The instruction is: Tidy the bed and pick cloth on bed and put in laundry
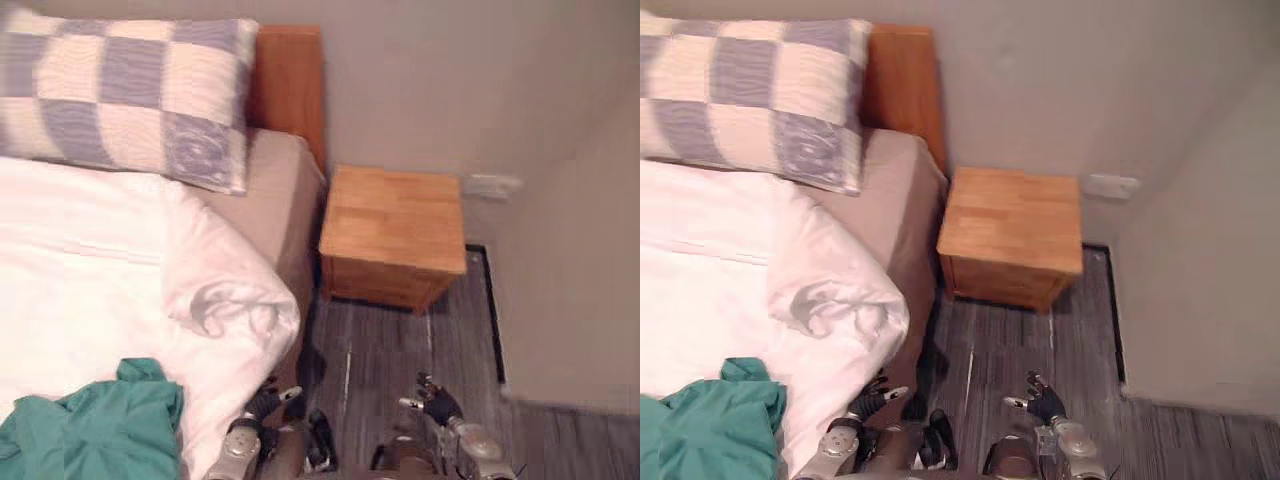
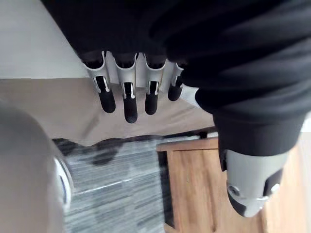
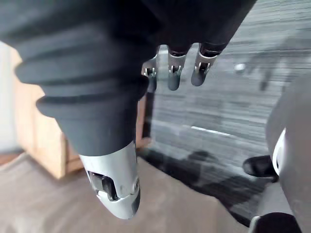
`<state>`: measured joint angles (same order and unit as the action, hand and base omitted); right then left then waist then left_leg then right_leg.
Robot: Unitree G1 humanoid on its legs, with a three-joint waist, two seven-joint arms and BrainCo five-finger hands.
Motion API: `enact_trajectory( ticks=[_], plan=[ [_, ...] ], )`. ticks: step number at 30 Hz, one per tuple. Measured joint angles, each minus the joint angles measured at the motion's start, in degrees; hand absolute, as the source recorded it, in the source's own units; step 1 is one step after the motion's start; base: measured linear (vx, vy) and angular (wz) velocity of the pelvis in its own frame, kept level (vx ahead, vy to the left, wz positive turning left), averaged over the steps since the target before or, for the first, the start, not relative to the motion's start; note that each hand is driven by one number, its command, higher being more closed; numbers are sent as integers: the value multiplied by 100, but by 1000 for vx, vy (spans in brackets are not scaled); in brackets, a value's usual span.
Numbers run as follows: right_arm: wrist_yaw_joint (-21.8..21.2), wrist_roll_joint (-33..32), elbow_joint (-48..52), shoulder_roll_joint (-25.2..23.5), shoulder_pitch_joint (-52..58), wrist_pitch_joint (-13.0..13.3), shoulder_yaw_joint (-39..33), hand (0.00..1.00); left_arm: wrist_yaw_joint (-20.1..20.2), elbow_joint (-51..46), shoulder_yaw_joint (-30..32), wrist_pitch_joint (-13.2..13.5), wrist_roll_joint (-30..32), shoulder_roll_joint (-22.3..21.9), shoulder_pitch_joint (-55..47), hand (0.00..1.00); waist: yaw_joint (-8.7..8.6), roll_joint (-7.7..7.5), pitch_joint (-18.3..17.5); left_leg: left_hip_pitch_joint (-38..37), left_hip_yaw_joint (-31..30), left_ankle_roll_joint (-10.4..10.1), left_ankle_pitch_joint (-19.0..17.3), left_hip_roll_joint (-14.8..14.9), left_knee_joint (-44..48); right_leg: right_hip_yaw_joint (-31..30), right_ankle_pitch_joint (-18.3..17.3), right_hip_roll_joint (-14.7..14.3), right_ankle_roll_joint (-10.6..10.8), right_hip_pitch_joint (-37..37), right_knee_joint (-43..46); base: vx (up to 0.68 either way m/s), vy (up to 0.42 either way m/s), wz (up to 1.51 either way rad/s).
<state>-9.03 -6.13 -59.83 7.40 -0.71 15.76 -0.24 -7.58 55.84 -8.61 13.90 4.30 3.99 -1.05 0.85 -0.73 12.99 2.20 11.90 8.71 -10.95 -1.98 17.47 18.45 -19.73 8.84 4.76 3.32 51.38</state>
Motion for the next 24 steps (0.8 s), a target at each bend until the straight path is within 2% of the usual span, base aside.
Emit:
enact_trajectory(
  ticks=[1, 2, 3, 4, 5, 6, 7, 8, 9, 11, 12, 14, 15, 16, 17, 18, 20, 21, 22, 24],
  plan=[
    [192, -30, 89, -34, 75, 155, 90, 0, -1, 57, -10, 1, -37, -22, -9, 0, -32, 74, 29, -323, -578, -133, 83, 92, -253, -224, -7, -242, 1, 58, -755, 370, -162, 178],
    [276, -52, 128, -39, 111, 197, 89, 0, -1, 71, -10, 1, -42, -20, -8, 0, -34, 79, 28, -385, -816, -171, 107, 125, -316, -390, -7, -341, 0, 122, -1072, 409, -239, 216],
    [434, -138, 247, -27, 203, 244, 69, 0, 1, 78, -11, 2, -104, -23, -2, 0, -58, 69, 20, -395, -1318, -260, 132, 187, -364, -857, 9, -556, 3, 287, -1653, 262, -232, 224],
    [655, -242, 392, -20, 313, 307, 32, 0, 2, 78, -16, 6, -153, -18, 7, 0, -156, 45, 6, -291, -1940, -394, 140, 204, -356, -1654, 97, -756, 38, 428, -2230, 415, -418, 336],
    [943, -294, 706, -59, 522, 370, -90, 0, 0, 90, -44, 4, -228, 42, 14, 0, -289, -22, -23, -81, -2721, -598, 111, 132, -274, -2865, 283, -868, 126, 551, -2814, 279, -307, 305],
    [1076, -288, 811, -94, 606, 408, -155, 0, 0, 96, -50, -11, -271, 79, 8, 0, -303, -98, -53, -5, -2954, -689, 72, 90, -187, -3247, 385, -866, 200, 538, -3033, 232, -362, 298],
    [1352, -269, 1033, -189, 753, 418, -200, 0, -4, 70, -39, -61, -357, 182, -27, 0, -284, -250, -120, 180, -3253, -918, -76, -29, 120, -3715, 776, -773, 298, 429, -3520, 169, -385, 211],
    [1528, -233, 1218, -298, 842, 416, -199, 0, -7, 63, -16, -106, -411, 364, -82, 0, -234, -481, -184, 310, -3265, -1116, -228, -169, 354, -3779, 1350, -572, 383, 359, -3771, 203, -574, 216],
    [1726, -59, 1439, -181, 694, 396, -164, 0, -25, 81, 170, -219, -602, 372, -173, 0, -165, -174, -153, 388, -3269, -1235, -345, 148, 549, -3366, 1283, -815, 253, 255, -3665, 139, -466, 131],
    [1916, 129, 2233, -43, 592, 390, -149, 0, -15, -98, 521, -201, -770, 291, -454, 0, -56, 29, -246, 421, -3245, -1438, -338, 505, 341, -3049, 1309, -1050, 69, 170, -3862, 55, -346, 75],
    [1940, 232, 2883, 194, 411, 376, -160, 0, 13, -181, 724, -152, -812, 301, -603, 0, 11, 103, -290, 396, -3213, -1623, -131, 705, 6, -2851, 1381, -1116, -51, 93, -3992, 29, -291, 72],
    [2008, 236, 3474, 534, 87, 252, -234, 0, 118, -194, 889, -115, -816, 314, -719, 0, 7, 146, -317, 417, -2883, -1599, 167, 847, -196, -2507, 1456, -1100, -191, 4, -4078, 7, -242, 99],
    [2049, 231, 3732, 729, -217, 135, -452, 0, 189, -195, 935, -121, -820, 342, -746, 0, 6, 140, -321, 526, -2272, -1486, 394, 925, -213, -2202, 1435, -1022, -285, -15, -4073, -12, -205, 114],
    [2081, 232, 3805, 805, -337, 95, -548, 0, 229, -195, 947, -125, -814, 368, -743, 0, 3, 125, -314, 581, -1957, -1394, 435, 946, -177, -2067, 1430, -969, -306, -25, -4075, -26, -143, 116],
    [2122, 231, 3941, 936, -504, -12, -671, 0, 278, -195, 956, -124, -789, 397, -748, 0, 0, 85, -290, 728, -1296, -1227, 385, 1031, 84, -1831, 1430, -901, -333, -39, -4089, -30, -81, 119],
    [2109, 239, 4026, 1127, -742, -184, -715, 0, 375, -192, 962, -126, -693, 423, -765, 0, 0, 92, -286, 814, -333, -959, 212, 1199, 588, -1512, 1432, -796, -339, -120, -4112, -29, -55, 124],
    [2081, 293, 4108, 1251, -935, -339, -714, 0, 402, -203, 958, -124, -575, 429, -768, 0, -7, 97, -285, 759, 399, -750, 82, 1259, 746, -1164, 1411, -689, -323, -197, -4107, -39, 20, 119],
    [1994, 371, 4107, 1290, -1238, -512, -648, 0, 461, -255, 928, -121, -491, 437, -779, 0, -3, 146, -272, 736, 686, -775, 84, 1244, 525, -899, 1293, -609, -274, -201, -3996, -59, 89, 105],
    [1973, 426, 4108, 1290, -1346, -583, -586, 0, 495, -282, 931, -124, -453, 467, -777, 0, 3, 103, -244, 721, 663, -827, 129, 1166, 413, -840, 1271, -555, -252, -191, -3960, -70, 108, 93],
    [1864, 713, 4104, 1320, -1804, -846, -346, 0, 627, -347, 910, -168, -331, 590, -787, 0, 35, -63, -158, 605, 489, -795, 366, 762, -209, -600, 1230, -272, -191, -168, -3917, -88, 122, 83]
  ],
)
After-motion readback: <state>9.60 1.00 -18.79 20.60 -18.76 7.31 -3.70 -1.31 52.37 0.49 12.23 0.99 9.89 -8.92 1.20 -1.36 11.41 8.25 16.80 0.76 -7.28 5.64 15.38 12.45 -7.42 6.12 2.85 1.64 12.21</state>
